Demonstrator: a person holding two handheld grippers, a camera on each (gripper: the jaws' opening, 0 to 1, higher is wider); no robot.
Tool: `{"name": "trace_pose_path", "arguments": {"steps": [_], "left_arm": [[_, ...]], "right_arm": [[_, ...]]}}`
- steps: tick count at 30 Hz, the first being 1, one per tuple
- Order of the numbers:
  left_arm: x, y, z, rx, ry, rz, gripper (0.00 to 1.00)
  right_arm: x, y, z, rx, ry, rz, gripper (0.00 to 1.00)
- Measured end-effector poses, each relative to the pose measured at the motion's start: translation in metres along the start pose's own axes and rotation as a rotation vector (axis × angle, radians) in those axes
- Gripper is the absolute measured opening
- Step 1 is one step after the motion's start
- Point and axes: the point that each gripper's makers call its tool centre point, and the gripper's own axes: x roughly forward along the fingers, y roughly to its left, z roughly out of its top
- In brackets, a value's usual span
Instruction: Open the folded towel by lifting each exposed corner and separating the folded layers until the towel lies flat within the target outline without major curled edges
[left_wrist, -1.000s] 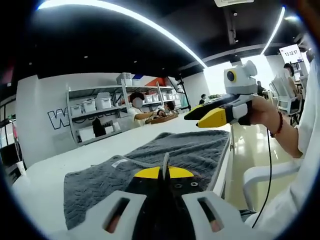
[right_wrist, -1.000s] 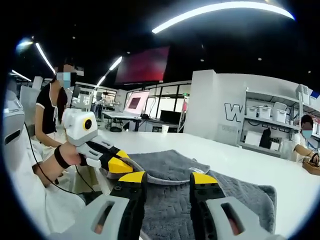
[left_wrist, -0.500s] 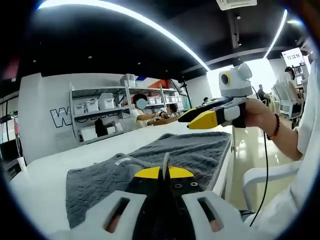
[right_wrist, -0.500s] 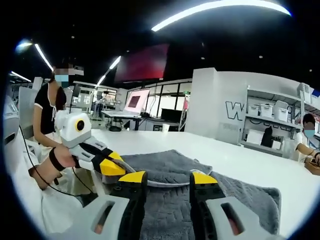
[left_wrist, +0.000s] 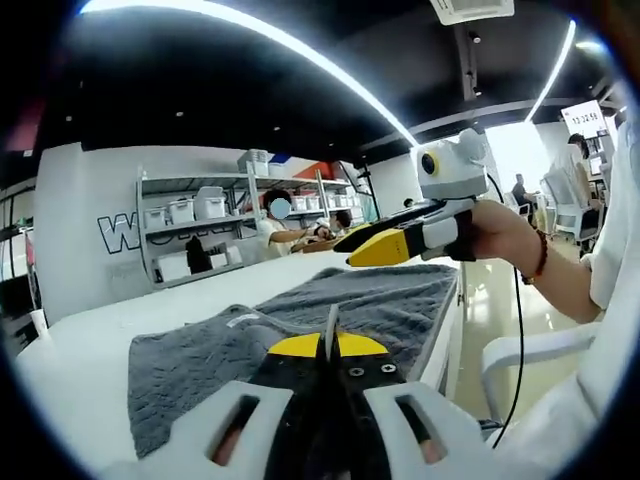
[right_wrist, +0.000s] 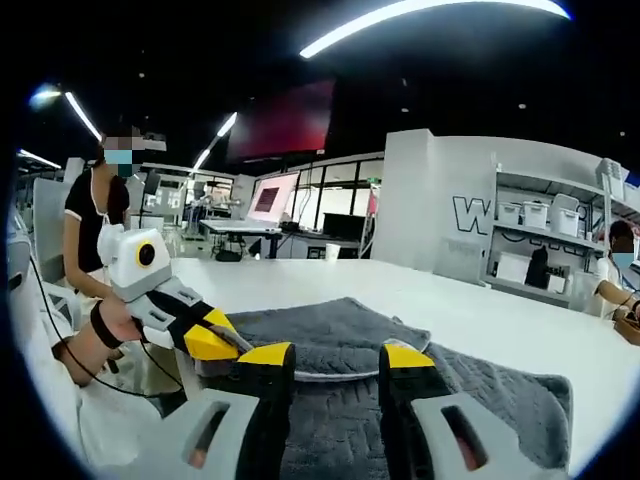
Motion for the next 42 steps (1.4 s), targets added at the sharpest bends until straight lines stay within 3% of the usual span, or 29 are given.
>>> {"name": "trace_pose_path", "arguments": {"steps": [42], "left_arm": [[-0.018, 0.008, -0.002, -0.042, -0.04, 0.03, 0.03]], "right_arm": [[0.044, -0.006, -0.031, 0.014, 0.117, -0.008, 0.29]]}}
